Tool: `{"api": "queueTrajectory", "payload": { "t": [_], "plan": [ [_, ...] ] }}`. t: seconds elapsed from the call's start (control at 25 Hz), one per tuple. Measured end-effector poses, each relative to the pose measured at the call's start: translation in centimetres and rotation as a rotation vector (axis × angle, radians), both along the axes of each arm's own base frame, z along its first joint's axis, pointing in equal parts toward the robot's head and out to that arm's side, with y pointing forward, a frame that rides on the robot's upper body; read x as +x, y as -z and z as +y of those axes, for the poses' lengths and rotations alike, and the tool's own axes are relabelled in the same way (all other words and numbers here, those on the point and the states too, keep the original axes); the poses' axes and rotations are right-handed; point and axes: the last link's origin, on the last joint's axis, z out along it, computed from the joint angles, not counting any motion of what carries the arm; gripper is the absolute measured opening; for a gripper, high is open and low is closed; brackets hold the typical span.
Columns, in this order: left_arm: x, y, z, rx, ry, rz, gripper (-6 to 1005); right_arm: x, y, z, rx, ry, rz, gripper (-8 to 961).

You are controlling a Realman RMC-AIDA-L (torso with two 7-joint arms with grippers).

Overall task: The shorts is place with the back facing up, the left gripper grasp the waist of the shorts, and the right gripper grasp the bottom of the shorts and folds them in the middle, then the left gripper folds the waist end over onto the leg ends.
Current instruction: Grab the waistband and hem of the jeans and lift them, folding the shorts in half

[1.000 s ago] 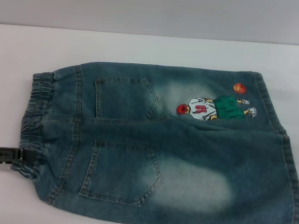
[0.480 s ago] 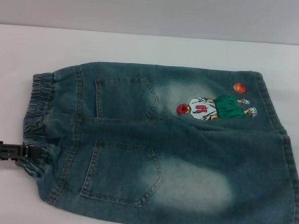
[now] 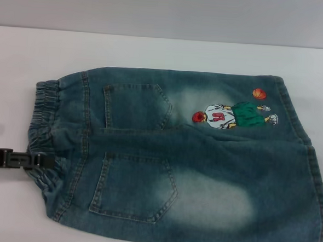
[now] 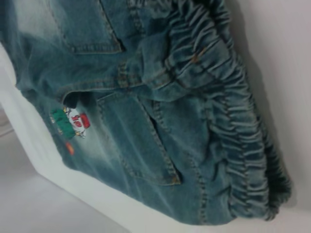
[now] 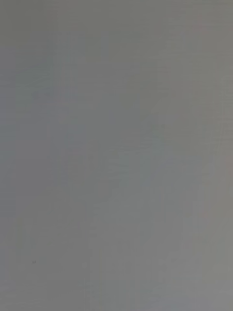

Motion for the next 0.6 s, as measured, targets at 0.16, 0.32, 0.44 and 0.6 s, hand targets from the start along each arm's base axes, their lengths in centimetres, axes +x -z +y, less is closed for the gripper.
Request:
{"api": "queueTrajectory", "payload": {
  "t": [0.16, 0.32, 0.44, 0.6],
  "plan": [
    [0.3, -0.2, 0.1, 0.018, 0.016, -0.020, 801, 0.0, 0.1, 0.0, -0.001, 0.000, 0.001, 718],
    [-0.1, -0.6, 0.3, 0.032, 0.005, -0.001, 800, -0.1, 0.1, 0.0, 0.000, -0.002, 0.001, 718],
    [-0.5, -0.7, 0.2, 0.034, -0.008, 0.013, 799, -0.1, 0.0, 0.0, 0.001, -0.003, 0.001, 717],
    [-1.5, -0.8, -0.1, 0.022, -0.053, 0.057, 798, -0.1, -0.1, 0.1, 0.003, -0.005, 0.000, 717]
  ]
}}
